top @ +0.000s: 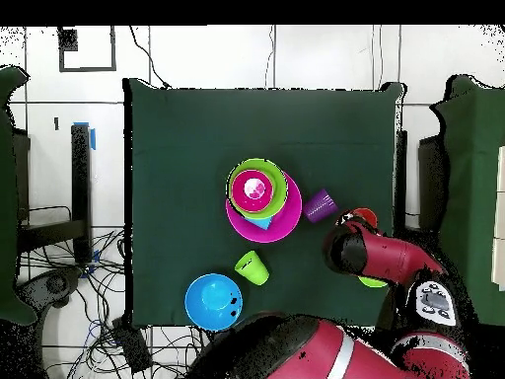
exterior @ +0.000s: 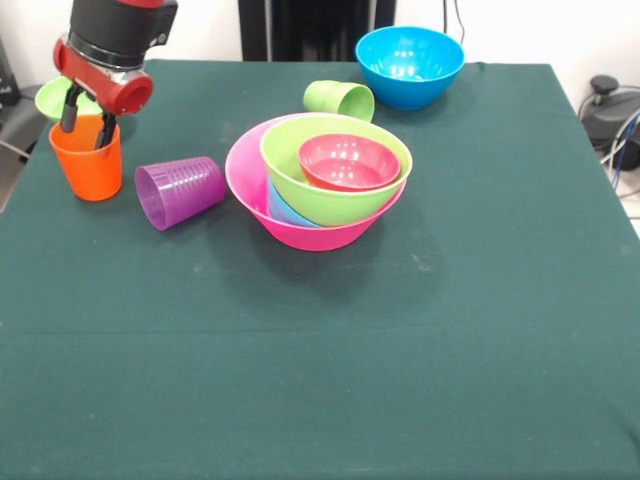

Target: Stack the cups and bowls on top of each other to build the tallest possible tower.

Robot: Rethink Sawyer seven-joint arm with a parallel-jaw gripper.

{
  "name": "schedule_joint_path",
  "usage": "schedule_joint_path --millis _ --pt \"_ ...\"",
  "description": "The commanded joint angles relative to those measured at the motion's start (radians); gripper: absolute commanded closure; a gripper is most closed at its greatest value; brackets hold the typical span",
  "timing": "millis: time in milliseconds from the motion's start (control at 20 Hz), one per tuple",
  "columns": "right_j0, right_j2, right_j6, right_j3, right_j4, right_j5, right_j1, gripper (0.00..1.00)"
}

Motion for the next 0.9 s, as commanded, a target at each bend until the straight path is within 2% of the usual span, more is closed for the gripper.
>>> schedule_joint_path --millis 50,900 --pt "0.038 0.065 0.088 -0.061 0.021 -0.026 0.049 0.00" --pt "0.037 0.066 0.093 -0.063 0.022 -0.042 0.059 0.00"
